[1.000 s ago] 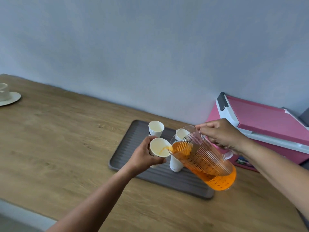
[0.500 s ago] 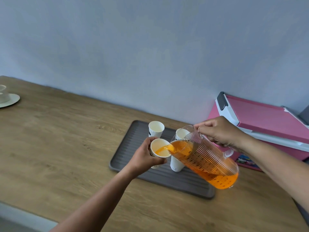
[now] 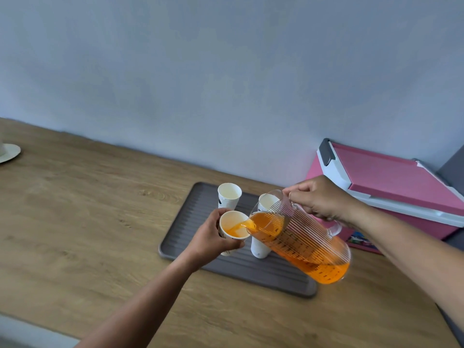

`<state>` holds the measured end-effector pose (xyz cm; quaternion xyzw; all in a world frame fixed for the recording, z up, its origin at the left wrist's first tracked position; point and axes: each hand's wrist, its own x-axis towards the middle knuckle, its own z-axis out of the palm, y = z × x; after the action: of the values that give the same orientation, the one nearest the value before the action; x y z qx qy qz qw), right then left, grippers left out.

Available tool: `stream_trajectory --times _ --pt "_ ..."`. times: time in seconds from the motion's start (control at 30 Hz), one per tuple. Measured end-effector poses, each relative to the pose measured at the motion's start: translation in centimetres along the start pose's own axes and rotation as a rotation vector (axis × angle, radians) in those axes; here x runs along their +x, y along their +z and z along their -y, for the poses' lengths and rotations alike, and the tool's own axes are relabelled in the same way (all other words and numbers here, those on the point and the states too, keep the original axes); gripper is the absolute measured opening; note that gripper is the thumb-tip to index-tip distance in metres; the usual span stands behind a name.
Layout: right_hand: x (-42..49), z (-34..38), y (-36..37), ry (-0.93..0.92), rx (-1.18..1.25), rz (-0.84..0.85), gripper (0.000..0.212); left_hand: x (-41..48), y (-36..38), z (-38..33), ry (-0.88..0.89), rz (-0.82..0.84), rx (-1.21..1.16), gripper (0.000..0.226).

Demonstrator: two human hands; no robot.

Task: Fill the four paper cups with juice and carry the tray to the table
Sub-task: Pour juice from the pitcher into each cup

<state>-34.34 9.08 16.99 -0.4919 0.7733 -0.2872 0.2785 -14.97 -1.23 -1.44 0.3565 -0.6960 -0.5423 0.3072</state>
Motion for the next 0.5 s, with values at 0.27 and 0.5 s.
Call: stream_trajectory --times 0.27,0.5 --pt "-0.16 0.32 -0.04 0.008 -0.009 0.004 0.028 -0.16 0.01 -0.17 0.004 0.01 -0.015 0.073" --pt "-0.27 0.47 -0.23 -0.005 -0.026 0.022 0.029 -0.15 0.1 0.0 0.002 0.013 -0.021 0.074"
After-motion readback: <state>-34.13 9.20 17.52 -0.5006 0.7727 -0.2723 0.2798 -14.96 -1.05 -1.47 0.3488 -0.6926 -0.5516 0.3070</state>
